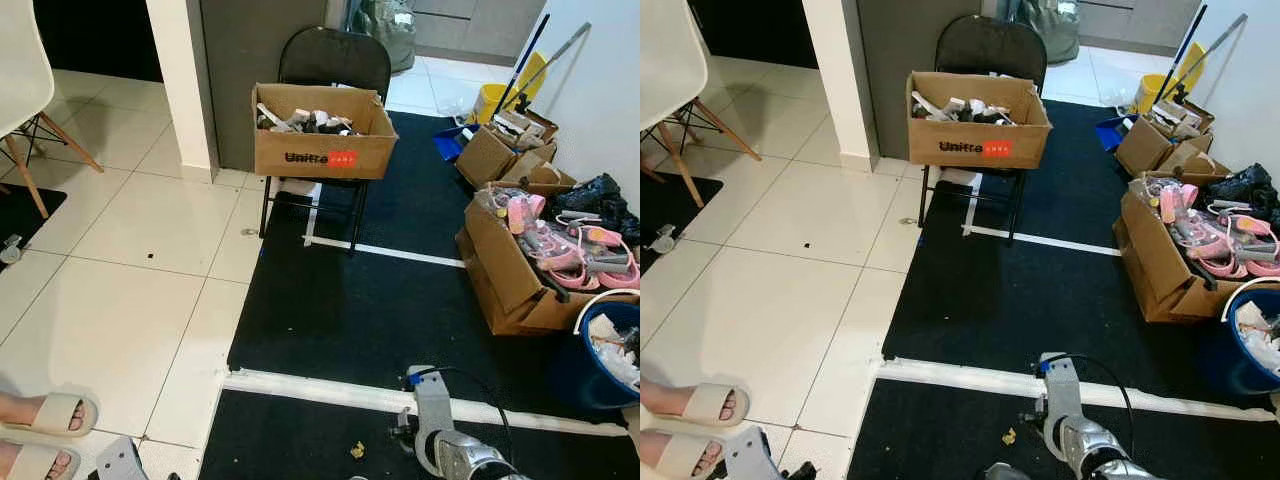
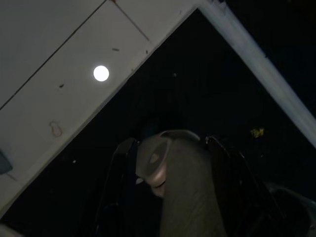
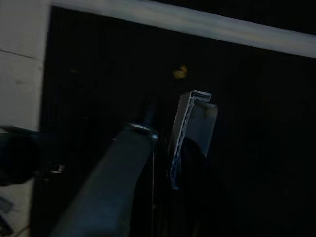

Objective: Picking trash to rubbish bin

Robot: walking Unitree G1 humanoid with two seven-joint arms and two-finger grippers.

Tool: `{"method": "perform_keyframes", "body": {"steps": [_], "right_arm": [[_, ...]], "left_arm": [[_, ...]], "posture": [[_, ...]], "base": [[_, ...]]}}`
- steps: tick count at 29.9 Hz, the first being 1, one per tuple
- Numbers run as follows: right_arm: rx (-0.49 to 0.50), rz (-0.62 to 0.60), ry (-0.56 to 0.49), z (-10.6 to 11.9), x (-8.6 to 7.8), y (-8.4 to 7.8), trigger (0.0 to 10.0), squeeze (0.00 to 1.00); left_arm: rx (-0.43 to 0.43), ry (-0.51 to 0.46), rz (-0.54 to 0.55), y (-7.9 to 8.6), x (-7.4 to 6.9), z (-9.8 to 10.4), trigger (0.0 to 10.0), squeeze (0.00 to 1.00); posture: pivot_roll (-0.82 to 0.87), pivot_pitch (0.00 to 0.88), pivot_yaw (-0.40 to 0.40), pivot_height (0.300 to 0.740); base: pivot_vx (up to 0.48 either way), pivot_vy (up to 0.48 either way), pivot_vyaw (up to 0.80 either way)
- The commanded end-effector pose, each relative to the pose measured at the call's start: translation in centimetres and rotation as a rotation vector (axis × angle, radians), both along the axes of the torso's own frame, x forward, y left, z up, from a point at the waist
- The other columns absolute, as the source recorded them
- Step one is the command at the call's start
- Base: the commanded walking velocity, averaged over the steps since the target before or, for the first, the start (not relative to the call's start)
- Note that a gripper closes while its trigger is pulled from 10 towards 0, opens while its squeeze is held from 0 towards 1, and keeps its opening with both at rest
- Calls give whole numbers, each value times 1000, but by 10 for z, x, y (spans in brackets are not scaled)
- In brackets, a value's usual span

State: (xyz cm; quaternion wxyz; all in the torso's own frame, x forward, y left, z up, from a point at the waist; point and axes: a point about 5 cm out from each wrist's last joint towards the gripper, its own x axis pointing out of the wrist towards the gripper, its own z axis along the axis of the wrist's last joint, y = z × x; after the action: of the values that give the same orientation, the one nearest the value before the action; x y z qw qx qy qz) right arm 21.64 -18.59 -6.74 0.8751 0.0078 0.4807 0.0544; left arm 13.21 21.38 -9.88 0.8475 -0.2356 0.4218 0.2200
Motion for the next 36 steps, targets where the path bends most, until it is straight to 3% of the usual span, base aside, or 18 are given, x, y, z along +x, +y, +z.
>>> {"method": "perform_keyframes", "body": {"steps": [1, 11, 18, 20, 21, 24, 28, 36], "right_arm": [[-11, 7, 21, -4, -5, 7, 10000, 0], [40, 45, 37, -7, -8, 27, 10000, 0], [124, -45, 55, -7, -7, 31, 10000, 0], [113, -39, 54, -5, -5, 27, 10000, 0], [50, 1, 38, -3, -1, 20, 10000, 0], [21, 18, 31, -2, 1, 18, 10000, 0], [-78, 65, -1, -2, 1, 20, 10000, 0], [14, 19, 34, -9, -9, 32, 10000, 0]], "left_arm": [[-10, 38, 5, 0, -8, -3, 10000, 0], [-66, 59, 50, -5, -13, -6, 10000, 0], [-52, 82, 45, 3, -19, -7, 10000, 0], [-25, 102, 14, 5, -20, -7, 10000, 0], [22, 134, -13, 7, -21, -7, 10000, 0], [38, 147, -20, 8, -22, -7, 10000, 0], [55, 166, -25, -8, -17, -9, 10000, 0], [17, 151, -101, -26, -15, -10, 10000, 0]], "posture": [[133, 70, -55, 740], [128, 79, -60, 740], [131, 82, -66, 740], [131, 82, -66, 740], [132, 83, -65, 740], [132, 83, -65, 740], [126, 87, -64, 740], [122, 84, -59, 740]], "base": [[0, 0, 0], [0, 0, 0], [0, 0, 0], [0, 0, 0], [0, 0, 0], [0, 0, 0], [0, 0, 0], [0, 0, 0]]}}
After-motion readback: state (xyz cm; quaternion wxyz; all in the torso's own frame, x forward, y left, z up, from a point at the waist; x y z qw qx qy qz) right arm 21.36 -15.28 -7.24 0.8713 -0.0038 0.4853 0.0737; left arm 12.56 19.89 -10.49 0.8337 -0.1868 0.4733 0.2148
